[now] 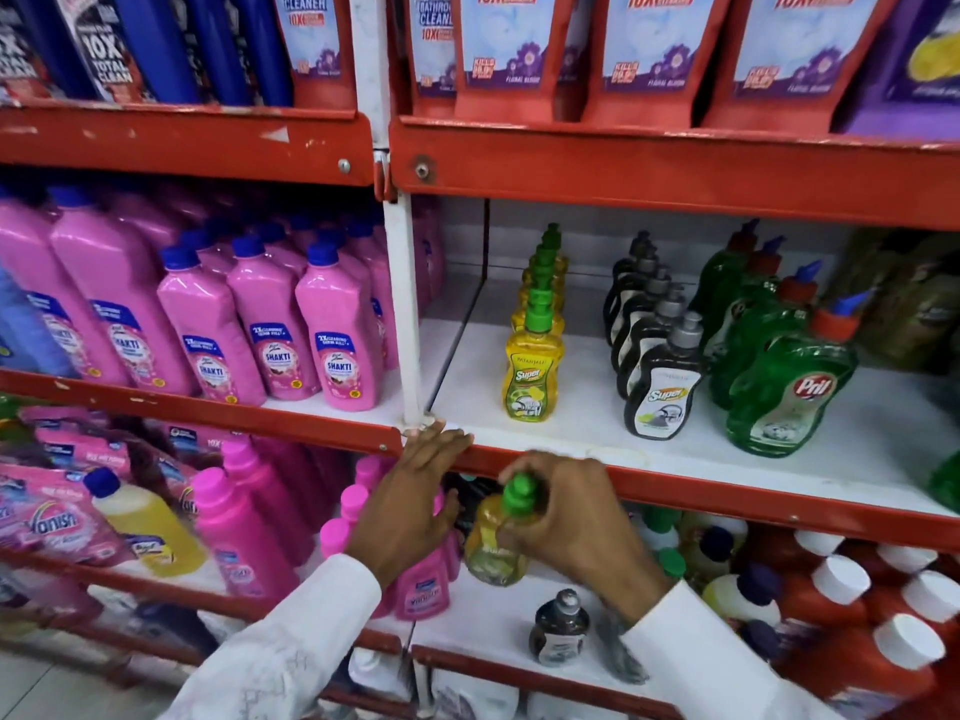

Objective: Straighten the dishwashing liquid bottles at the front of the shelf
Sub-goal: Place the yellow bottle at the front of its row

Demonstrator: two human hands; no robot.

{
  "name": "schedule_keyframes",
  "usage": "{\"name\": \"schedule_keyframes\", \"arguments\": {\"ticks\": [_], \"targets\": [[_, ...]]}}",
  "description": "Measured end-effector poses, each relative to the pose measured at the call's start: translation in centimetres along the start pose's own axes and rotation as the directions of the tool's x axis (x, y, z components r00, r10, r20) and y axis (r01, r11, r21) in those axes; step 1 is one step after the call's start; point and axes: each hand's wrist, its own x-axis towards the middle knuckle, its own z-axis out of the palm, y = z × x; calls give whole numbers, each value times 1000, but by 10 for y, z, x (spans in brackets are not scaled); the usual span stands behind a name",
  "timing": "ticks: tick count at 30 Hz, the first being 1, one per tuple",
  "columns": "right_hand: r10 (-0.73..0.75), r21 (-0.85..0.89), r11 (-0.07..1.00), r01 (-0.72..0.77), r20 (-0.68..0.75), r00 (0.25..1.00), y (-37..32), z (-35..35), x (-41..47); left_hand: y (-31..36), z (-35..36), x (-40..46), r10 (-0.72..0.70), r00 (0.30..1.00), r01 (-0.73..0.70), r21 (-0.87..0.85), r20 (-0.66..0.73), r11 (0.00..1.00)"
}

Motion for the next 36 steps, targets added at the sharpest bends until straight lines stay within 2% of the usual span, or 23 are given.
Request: {"name": "schedule_keyframes", "arguments": {"ticks": [4,9,13,19,23,26,28,31,36], "targets": [[-56,55,996,67,-176,983,-36,-70,11,-5,4,1,-15,999,13,-55,-35,998],[-125,28,990,136,-238,963,-55,-107,43,-5,2,1,-12,999,10,-57,-29,998],[-150,-38,989,145,-214,965,-45,-103,75,-6,2,0,-20,1000,19,-62,-23,998],[-90,-34,996,87,-106,990,-28,-84,104,-8,3,0,-21,1000,20,-73,-20,997],[-77,-21,997,75,-87,993,-21,-79,111,-4,3,0,-38,999,37,-85,-12,996],[-108,-24,994,107,-83,991,-18,-77,110,-1,2,-2,-36,999,36,-37,8,999],[-134,-16,991,133,-99,986,-15,-78,106,6,3,-3,-43,999,43,58,0,997],[-167,-28,986,165,-179,970,-6,-82,86,29,5,-5,-27,999,33,192,-35,981],[-187,9,978,210,-420,888,30,-77,9,72,19,5,160,987,-153,175,-24,973]]}}
